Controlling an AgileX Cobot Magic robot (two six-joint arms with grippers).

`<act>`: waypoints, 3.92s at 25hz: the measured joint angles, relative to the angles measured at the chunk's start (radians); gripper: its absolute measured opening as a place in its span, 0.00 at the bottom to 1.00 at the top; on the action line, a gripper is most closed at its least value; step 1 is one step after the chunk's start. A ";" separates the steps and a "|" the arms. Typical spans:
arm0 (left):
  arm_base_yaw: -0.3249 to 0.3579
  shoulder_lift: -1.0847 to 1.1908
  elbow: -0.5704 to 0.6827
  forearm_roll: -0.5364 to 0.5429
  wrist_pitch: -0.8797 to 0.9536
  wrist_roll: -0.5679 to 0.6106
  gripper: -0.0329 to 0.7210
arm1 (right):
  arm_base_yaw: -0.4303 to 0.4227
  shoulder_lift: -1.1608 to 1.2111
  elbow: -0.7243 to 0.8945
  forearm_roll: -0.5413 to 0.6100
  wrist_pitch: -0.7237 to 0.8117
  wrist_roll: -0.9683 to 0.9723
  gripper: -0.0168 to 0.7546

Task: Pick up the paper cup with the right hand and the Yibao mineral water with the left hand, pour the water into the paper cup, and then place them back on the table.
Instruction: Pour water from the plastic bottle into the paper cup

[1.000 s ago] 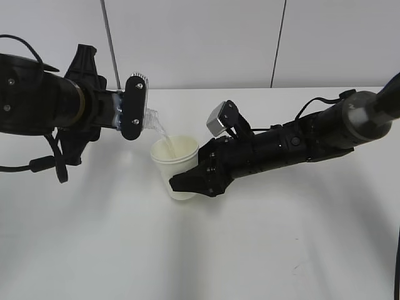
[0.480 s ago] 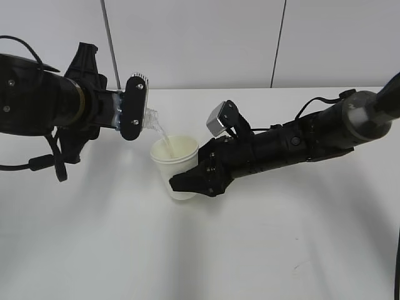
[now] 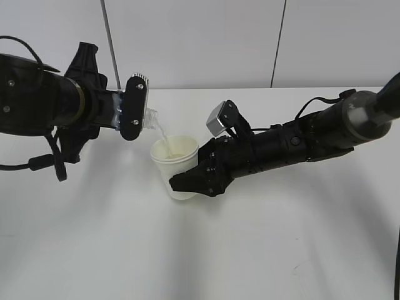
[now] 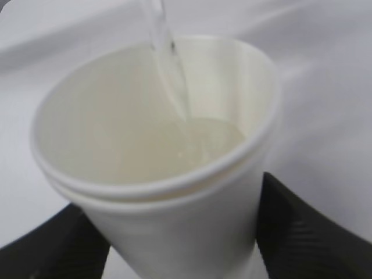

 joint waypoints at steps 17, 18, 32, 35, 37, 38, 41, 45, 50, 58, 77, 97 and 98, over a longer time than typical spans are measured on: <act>0.000 -0.001 0.000 0.006 0.000 -0.003 0.51 | 0.000 0.000 0.000 -0.005 0.002 0.000 0.73; 0.000 -0.002 0.000 0.006 0.000 -0.005 0.51 | 0.000 0.000 0.000 -0.005 0.002 0.000 0.73; -0.017 -0.008 0.000 -0.073 -0.028 -0.163 0.50 | 0.000 0.000 0.000 -0.005 0.002 0.000 0.73; -0.019 -0.008 0.000 -0.129 -0.034 -0.241 0.50 | 0.000 0.000 0.000 0.001 0.002 0.000 0.73; -0.019 -0.008 0.000 -0.162 -0.034 -0.296 0.50 | 0.000 0.000 0.000 0.005 0.002 0.000 0.73; -0.019 -0.008 0.000 -0.173 -0.034 -0.320 0.50 | 0.000 0.000 0.000 0.008 0.002 0.000 0.73; -0.019 -0.008 0.000 -0.193 -0.034 -0.414 0.50 | 0.000 0.000 0.000 0.014 0.002 0.000 0.73; -0.019 -0.008 0.000 -0.224 -0.045 -0.553 0.50 | 0.000 0.000 0.000 0.041 0.002 0.000 0.73; -0.019 -0.008 0.000 -0.230 -0.074 -0.679 0.50 | 0.000 0.000 0.000 0.065 0.002 0.000 0.73; 0.006 -0.008 0.000 -0.251 -0.133 -0.765 0.50 | -0.004 0.000 0.000 0.160 0.062 0.000 0.73; 0.205 -0.008 0.000 -0.284 -0.521 -0.910 0.50 | -0.139 0.000 -0.002 0.337 0.137 -0.002 0.73; 0.379 0.125 0.000 -0.352 -0.981 -0.895 0.50 | -0.140 0.000 -0.027 0.373 0.180 -0.013 0.73; 0.380 0.128 0.000 -0.351 -0.984 -0.886 0.50 | -0.141 0.000 -0.027 0.402 0.182 -0.027 0.73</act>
